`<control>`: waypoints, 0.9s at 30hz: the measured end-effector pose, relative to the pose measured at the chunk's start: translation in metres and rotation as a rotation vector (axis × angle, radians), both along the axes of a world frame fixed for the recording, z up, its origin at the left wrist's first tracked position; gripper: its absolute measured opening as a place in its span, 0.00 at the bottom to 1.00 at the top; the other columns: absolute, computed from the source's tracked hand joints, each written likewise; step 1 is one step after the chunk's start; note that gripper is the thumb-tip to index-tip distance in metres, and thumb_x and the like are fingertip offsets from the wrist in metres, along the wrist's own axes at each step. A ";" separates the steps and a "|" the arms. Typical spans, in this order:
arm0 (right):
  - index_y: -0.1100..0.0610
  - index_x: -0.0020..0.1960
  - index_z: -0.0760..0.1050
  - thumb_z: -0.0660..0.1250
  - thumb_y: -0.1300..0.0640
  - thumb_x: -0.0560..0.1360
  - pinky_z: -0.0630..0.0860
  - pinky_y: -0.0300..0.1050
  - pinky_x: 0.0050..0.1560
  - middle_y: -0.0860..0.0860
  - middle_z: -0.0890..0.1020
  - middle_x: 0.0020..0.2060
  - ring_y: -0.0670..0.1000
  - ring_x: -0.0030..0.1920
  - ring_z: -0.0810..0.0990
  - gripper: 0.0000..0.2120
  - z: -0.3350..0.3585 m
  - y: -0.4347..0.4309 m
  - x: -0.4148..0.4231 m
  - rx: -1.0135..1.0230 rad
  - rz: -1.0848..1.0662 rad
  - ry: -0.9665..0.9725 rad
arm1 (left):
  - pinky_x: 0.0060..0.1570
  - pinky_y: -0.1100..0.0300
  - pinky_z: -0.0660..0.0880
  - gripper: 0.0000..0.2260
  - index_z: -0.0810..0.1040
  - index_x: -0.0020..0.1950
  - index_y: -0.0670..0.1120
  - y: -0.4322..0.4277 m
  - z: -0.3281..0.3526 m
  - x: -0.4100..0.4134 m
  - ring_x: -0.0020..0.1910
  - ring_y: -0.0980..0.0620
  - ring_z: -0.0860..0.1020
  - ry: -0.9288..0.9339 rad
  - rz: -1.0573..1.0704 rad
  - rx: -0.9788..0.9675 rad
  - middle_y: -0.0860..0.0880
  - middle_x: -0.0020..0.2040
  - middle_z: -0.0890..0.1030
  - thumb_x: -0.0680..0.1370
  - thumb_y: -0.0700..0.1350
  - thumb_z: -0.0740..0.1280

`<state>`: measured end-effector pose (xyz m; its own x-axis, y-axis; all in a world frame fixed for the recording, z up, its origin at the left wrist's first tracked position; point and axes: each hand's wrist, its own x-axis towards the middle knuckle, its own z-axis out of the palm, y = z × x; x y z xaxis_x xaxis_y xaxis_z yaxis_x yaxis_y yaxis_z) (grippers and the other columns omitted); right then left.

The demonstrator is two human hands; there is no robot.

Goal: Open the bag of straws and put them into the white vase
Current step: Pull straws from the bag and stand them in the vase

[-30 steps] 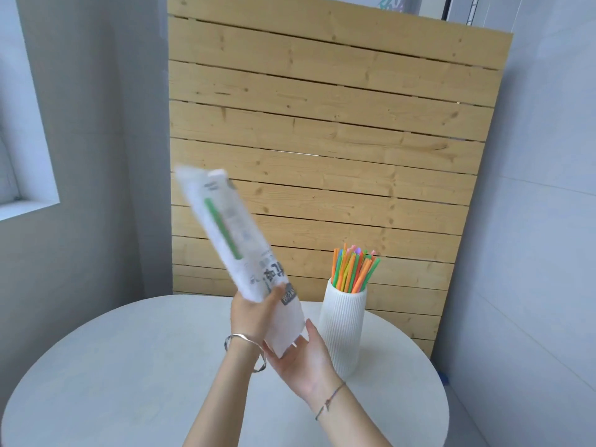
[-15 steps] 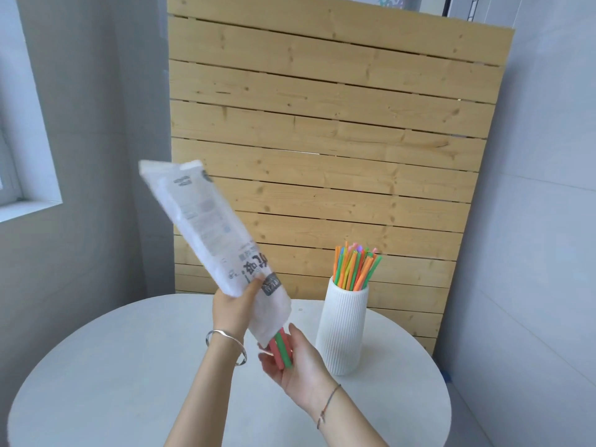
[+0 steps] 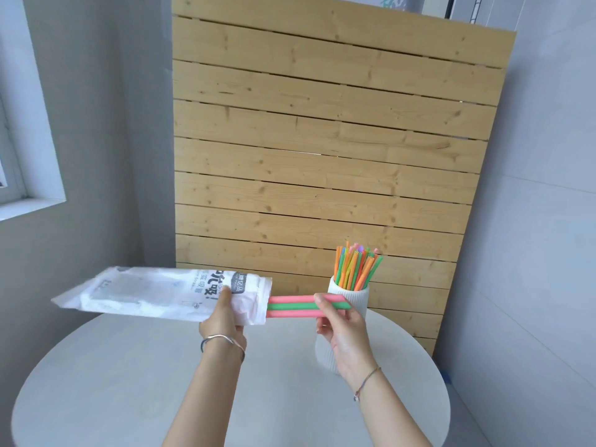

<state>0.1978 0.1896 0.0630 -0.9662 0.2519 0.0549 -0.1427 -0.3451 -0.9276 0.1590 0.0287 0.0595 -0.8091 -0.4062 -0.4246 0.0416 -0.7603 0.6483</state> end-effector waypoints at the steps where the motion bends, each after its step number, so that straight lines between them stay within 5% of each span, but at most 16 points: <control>1: 0.59 0.42 0.77 0.70 0.64 0.72 0.71 0.37 0.25 0.51 0.74 0.27 0.46 0.22 0.71 0.02 0.003 0.000 0.001 -0.043 -0.015 0.014 | 0.51 0.59 0.73 0.24 0.71 0.68 0.38 0.005 -0.002 -0.001 0.51 0.49 0.77 -0.013 -0.024 0.015 0.44 0.65 0.77 0.74 0.45 0.71; 8: 0.59 0.40 0.76 0.65 0.60 0.76 0.72 0.39 0.23 0.52 0.80 0.30 0.47 0.24 0.75 0.06 0.008 -0.008 0.007 0.059 -0.102 0.106 | 0.46 0.58 0.76 0.20 0.75 0.63 0.37 0.051 -0.014 0.005 0.46 0.49 0.78 -0.025 -0.196 0.074 0.45 0.53 0.79 0.74 0.46 0.71; 12: 0.59 0.35 0.77 0.60 0.55 0.79 0.69 0.37 0.21 0.48 0.77 0.21 0.45 0.20 0.72 0.16 0.028 0.017 0.006 0.205 -0.228 0.207 | 0.49 0.57 0.77 0.18 0.75 0.62 0.41 0.056 -0.013 0.006 0.40 0.53 0.78 0.018 -0.229 0.163 0.49 0.44 0.79 0.75 0.46 0.70; 18: 0.58 0.34 0.76 0.58 0.50 0.79 0.67 0.35 0.22 0.48 0.75 0.21 0.43 0.19 0.70 0.19 0.084 0.078 -0.009 0.454 -0.435 0.359 | 0.50 0.62 0.72 0.20 0.74 0.64 0.42 0.053 -0.010 -0.001 0.40 0.56 0.77 -0.009 -0.166 0.161 0.48 0.56 0.77 0.74 0.46 0.70; 23: 0.60 0.35 0.77 0.60 0.50 0.78 0.68 0.33 0.23 0.47 0.73 0.18 0.42 0.19 0.72 0.19 0.108 0.096 -0.036 0.681 -0.372 0.355 | 0.47 0.60 0.75 0.21 0.74 0.65 0.41 0.057 -0.013 -0.007 0.40 0.55 0.77 -0.007 -0.161 0.166 0.47 0.56 0.77 0.74 0.46 0.70; 27: 0.55 0.34 0.77 0.62 0.49 0.77 0.73 0.42 0.29 0.51 0.76 0.23 0.43 0.22 0.75 0.16 0.110 0.096 -0.048 0.884 -0.248 0.323 | 0.44 0.60 0.75 0.21 0.74 0.65 0.42 0.057 -0.015 -0.009 0.40 0.55 0.77 -0.009 -0.170 0.169 0.47 0.57 0.77 0.74 0.46 0.70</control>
